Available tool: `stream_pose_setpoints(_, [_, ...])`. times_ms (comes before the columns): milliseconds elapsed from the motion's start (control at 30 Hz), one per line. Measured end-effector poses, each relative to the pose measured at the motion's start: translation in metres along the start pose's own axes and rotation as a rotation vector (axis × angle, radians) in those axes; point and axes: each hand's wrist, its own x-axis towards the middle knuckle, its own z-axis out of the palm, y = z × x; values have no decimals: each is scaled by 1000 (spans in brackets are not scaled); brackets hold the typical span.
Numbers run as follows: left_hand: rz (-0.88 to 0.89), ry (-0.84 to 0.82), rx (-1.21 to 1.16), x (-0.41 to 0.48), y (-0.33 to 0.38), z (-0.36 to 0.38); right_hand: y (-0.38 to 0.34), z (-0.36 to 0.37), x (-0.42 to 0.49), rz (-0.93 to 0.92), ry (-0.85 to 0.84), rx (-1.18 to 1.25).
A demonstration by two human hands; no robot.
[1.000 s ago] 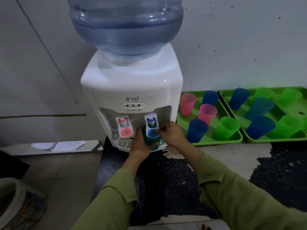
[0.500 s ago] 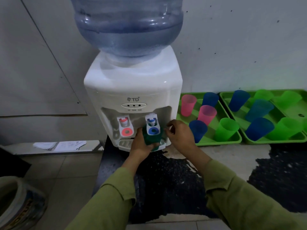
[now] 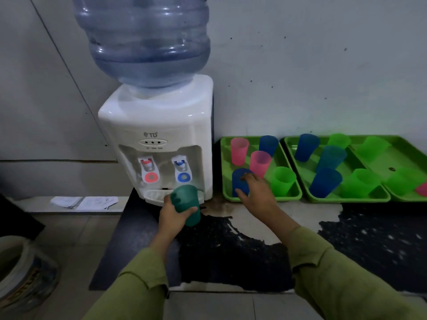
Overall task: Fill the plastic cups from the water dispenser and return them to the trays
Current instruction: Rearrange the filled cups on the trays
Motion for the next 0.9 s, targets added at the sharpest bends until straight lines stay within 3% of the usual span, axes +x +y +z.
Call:
stream_pose_setpoints(267, [-3,47,15,-56,28,39,65,-58,-43,-26,16,36])
stream_pose_setpoints(767, [324,-122,-13,-63,188,156,168,-154,-39,27,110,35])
stream_pose_setpoints(900, [314,-214,-123,-40,221,214,199,-173,-17,31,96,53])
